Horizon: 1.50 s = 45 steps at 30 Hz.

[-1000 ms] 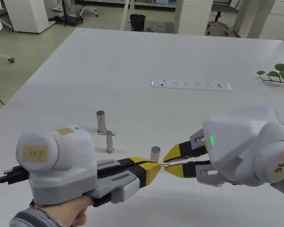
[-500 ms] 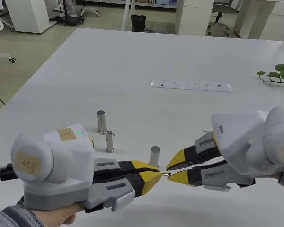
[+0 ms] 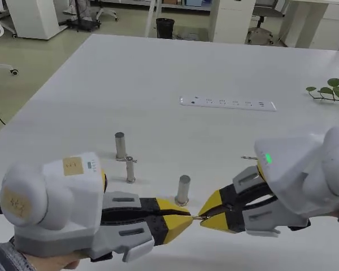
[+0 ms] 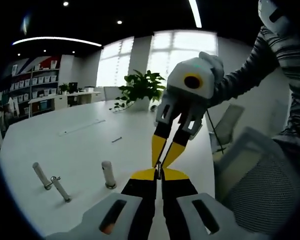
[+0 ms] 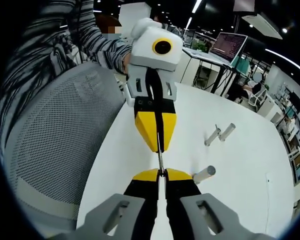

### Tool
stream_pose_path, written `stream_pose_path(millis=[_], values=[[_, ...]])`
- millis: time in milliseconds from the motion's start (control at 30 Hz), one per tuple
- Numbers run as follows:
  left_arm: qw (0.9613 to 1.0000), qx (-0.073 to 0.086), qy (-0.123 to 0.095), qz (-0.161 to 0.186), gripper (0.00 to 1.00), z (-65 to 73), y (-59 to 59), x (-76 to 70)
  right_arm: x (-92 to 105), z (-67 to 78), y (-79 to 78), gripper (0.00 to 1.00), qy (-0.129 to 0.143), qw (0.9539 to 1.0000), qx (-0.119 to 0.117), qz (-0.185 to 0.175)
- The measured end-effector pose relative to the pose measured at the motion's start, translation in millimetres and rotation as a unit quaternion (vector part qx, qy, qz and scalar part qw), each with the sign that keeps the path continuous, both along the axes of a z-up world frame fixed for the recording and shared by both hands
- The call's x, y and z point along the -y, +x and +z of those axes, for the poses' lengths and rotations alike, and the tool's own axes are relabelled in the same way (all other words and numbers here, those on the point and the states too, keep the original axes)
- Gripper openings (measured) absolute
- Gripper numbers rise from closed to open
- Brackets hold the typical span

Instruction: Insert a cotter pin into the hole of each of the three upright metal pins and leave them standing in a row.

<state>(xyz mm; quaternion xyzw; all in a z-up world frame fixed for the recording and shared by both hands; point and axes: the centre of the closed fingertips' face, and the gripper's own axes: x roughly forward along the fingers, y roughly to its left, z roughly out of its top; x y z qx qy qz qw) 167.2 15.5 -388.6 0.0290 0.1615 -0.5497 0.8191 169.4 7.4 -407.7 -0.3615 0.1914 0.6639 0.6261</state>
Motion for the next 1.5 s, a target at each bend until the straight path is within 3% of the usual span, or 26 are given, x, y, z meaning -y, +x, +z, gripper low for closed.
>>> stream_pose_path(millis=[167,367,467,567,667,900,1500], values=[[1.0000,0.004,0.006,0.005,0.00,-2.3,0.9,1.9,2.1,-2.3,-1.0,0.00,-0.017,0.9996,0.018,0.016],[0.9995,0.011,0.018,0.025,0.03,-6.3,7.3,0.6,4.7,-2.9,3.4,0.00,-0.018,0.9996,0.021,0.004],[0.9989,0.016,0.023,0.038,0.13,-7.4,12.0,-0.8,8.3,-3.5,11.5,0.00,-0.020,0.9994,0.025,-0.015],[0.9974,0.028,0.031,0.059,0.15,-7.4,19.1,-4.0,13.7,-4.8,21.7,0.00,-0.023,0.9984,0.025,-0.046],[0.9943,0.041,0.041,0.089,0.18,-8.4,29.0,-8.6,22.5,-8.8,36.2,0.00,-0.034,0.9957,0.029,-0.082],[0.9850,0.047,0.061,0.155,0.24,-17.5,49.6,-16.8,33.6,-18.1,55.1,0.00,-0.048,0.9915,0.038,-0.115],[0.9700,0.014,0.068,0.233,0.25,-46.5,82.3,-14.1,39.2,-40.3,90.2,0.00,-0.072,0.9879,0.052,-0.127]])
